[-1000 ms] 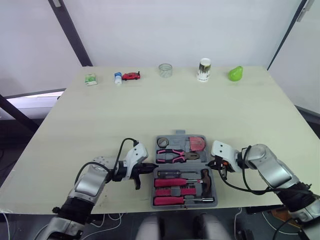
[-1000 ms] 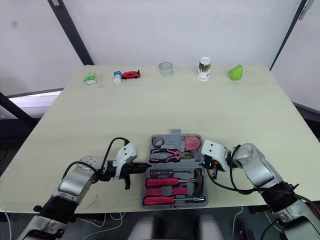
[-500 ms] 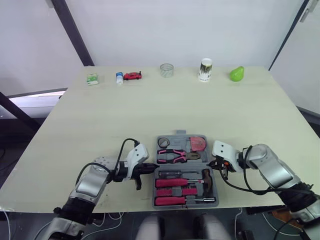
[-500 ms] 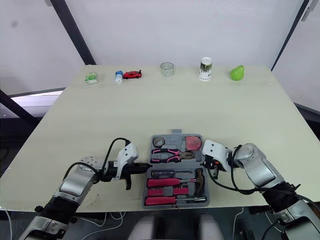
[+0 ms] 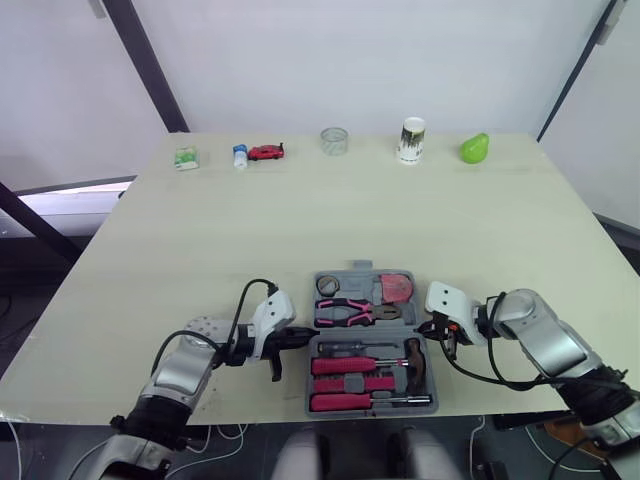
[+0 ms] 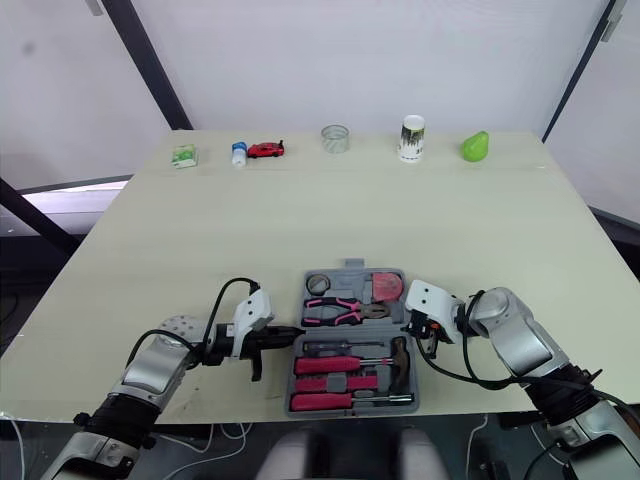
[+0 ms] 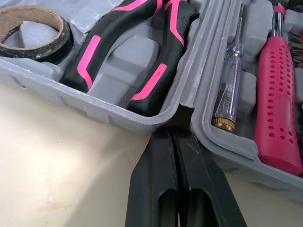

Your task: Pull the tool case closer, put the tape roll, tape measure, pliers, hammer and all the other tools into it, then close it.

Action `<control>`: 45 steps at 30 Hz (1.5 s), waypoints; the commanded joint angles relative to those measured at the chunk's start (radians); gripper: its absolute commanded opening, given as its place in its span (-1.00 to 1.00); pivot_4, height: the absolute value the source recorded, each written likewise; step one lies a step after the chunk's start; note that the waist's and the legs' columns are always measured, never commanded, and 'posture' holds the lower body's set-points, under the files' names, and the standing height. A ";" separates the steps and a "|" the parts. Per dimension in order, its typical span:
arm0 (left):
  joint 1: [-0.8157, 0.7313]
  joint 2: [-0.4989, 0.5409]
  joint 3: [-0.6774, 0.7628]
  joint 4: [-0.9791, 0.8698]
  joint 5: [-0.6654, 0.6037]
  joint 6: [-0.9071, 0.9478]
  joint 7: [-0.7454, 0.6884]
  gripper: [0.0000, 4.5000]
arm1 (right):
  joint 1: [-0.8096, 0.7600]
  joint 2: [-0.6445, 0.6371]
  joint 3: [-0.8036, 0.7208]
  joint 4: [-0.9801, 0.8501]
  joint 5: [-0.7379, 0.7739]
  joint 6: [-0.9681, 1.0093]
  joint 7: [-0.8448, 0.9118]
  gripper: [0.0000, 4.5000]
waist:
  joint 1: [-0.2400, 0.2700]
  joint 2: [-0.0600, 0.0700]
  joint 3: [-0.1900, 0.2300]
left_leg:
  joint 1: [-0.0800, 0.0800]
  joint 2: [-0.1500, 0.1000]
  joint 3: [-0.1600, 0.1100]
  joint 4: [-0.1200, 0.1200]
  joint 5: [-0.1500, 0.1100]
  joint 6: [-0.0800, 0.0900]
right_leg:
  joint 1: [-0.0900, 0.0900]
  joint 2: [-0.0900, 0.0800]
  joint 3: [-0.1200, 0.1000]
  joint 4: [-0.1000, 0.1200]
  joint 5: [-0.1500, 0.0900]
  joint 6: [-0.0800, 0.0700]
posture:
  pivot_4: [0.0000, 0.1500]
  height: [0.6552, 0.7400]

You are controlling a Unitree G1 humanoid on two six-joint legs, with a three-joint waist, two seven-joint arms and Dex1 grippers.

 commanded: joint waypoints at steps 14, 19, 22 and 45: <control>0.002 -0.042 -0.054 0.013 0.030 -0.014 -0.021 -0.97 | 0.028 -0.013 -0.021 -0.072 0.044 0.003 0.008 -0.95 | 0.020 0.001 0.000 | 0.000 0.000 0.000 0.001 0.000 0.000 | 0.001 0.000 0.000 0.000 0.000 0.000 | 1.00 1.00; 0.011 -0.028 -0.052 -0.006 0.028 -0.006 -0.024 -0.97 | 0.039 -0.013 -0.015 -0.089 0.051 0.017 0.011 -0.95 | 0.021 0.001 0.000 | 0.000 0.000 0.000 0.001 0.000 0.000 | 0.001 0.000 0.000 0.000 0.000 0.000 | 1.00 1.00; 0.015 -0.023 -0.052 -0.027 0.026 0.007 -0.021 -0.97 | 0.043 -0.015 -0.014 -0.094 0.052 0.020 0.010 -0.95 | 0.020 0.001 0.000 | 0.000 0.000 0.000 0.001 0.000 0.000 | 0.001 0.000 0.000 0.000 0.000 0.000 | 1.00 1.00; -0.002 -0.037 -0.051 -0.047 0.028 0.044 0.005 -0.97 | 0.015 -0.002 -0.033 -0.025 0.038 -0.040 -0.038 -0.95 | 0.021 0.001 0.000 | 0.000 0.000 0.000 0.001 0.000 0.000 | 0.001 0.000 0.000 0.000 0.000 0.000 | 1.00 1.00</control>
